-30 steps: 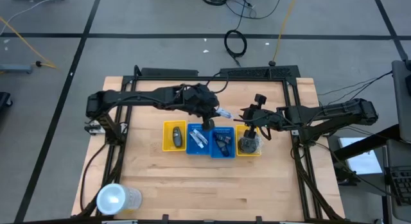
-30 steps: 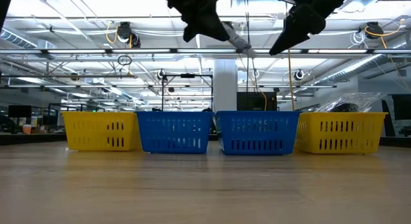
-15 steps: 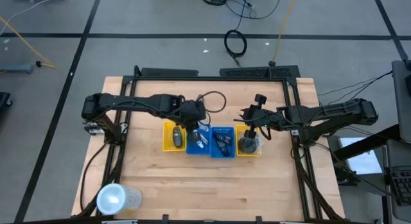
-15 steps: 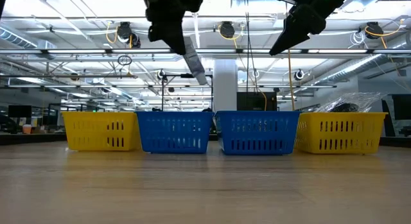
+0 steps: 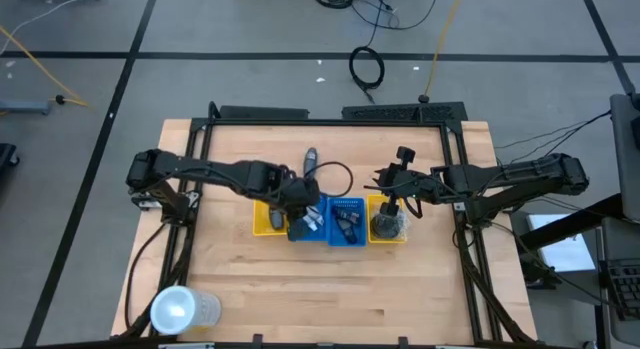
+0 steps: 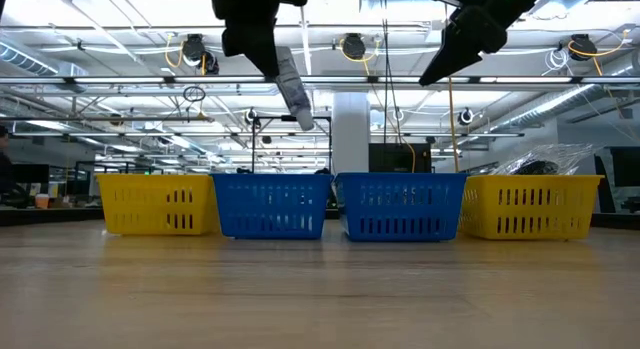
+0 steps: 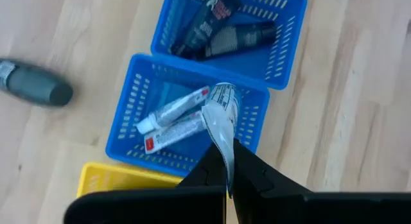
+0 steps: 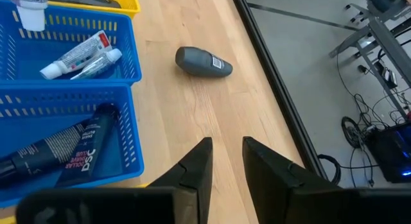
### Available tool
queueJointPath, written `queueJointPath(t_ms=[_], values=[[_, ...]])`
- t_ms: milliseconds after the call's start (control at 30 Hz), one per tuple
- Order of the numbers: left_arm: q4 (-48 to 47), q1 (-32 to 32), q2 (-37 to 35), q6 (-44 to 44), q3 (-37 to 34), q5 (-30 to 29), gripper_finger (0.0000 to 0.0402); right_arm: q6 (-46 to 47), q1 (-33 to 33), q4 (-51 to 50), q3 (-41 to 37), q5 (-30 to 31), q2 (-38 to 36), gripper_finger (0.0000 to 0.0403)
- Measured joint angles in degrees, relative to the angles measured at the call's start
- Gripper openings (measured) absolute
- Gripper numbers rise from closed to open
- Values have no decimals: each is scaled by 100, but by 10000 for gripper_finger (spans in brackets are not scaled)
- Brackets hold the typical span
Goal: Pick & Place Travel size toiletries
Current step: Put the white toothpaste into the left blue basket, then put the black deodorant into the left yellow basket
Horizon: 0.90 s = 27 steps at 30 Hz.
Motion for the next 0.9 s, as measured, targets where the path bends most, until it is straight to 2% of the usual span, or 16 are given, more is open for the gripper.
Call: queueJointPath(t_ms=[400,500,900], values=[[-56,1,5,-103,-296,-64,0,1,0,36,0,0,-2,73],[-64,6,8,-252,-471,-272,6,0,0,36,0,-1,-2,73],[127,7,9,-182,-571,-491,95,-2,0,117,0,0,-2,73]])
